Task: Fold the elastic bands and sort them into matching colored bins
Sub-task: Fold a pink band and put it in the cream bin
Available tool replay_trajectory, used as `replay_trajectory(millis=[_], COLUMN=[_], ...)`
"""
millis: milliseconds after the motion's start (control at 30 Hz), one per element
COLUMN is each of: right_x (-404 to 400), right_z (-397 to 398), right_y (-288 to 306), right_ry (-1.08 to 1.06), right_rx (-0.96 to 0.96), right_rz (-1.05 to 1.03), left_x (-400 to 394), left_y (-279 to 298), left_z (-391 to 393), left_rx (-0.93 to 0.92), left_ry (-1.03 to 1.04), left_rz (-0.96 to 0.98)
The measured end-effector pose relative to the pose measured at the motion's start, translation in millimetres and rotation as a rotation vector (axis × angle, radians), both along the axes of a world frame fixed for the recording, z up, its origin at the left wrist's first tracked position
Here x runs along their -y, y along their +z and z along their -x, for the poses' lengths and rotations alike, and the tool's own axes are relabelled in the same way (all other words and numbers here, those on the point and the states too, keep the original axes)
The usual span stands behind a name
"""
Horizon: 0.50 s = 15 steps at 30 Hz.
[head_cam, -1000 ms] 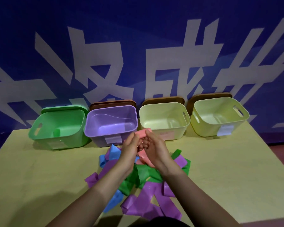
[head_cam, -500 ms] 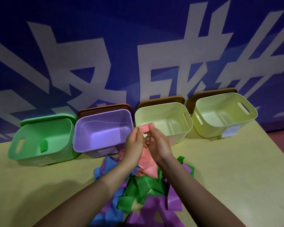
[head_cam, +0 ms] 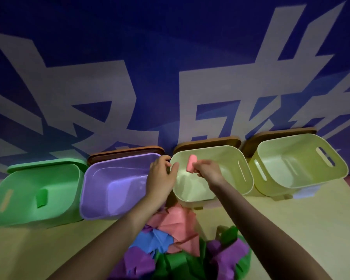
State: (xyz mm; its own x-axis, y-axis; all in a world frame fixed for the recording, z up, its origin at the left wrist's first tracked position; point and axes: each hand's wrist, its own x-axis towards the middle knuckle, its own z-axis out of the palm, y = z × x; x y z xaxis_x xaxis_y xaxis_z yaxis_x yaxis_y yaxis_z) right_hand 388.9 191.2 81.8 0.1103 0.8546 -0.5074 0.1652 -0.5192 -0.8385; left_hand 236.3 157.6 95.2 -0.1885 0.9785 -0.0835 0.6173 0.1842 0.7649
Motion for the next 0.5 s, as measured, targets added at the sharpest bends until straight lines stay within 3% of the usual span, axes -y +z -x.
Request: replay_trajectory(millis=[100, 200, 300, 500], right_x=[-24.1, -39.7, -50.7, -53.1], right_z=[-0.9, 4.6, 13.9, 29.5], right_y=[-26.1, -46.9, -60.9, -79.0], right_ry=[0.281, 0.474, 0.521, 0.524], right_rx=[0.339, 0.509, 0.552, 0.552], right_rz=[0.076, 0.169, 0.188, 0.21], left_x=[-3.1, -3.7, -10.7, -11.9], left_y=[-19.3, -35.4, -40.0, -46.0], left_z=[2.9, 1.5, 2.4, 5.4], left_rx=[-0.119, -0.205, -0.143, -0.073], left_ry=[0.009, -0.016, 0.09, 0.057], left_rz=[-0.052, -0.123, -0.092, -0.125])
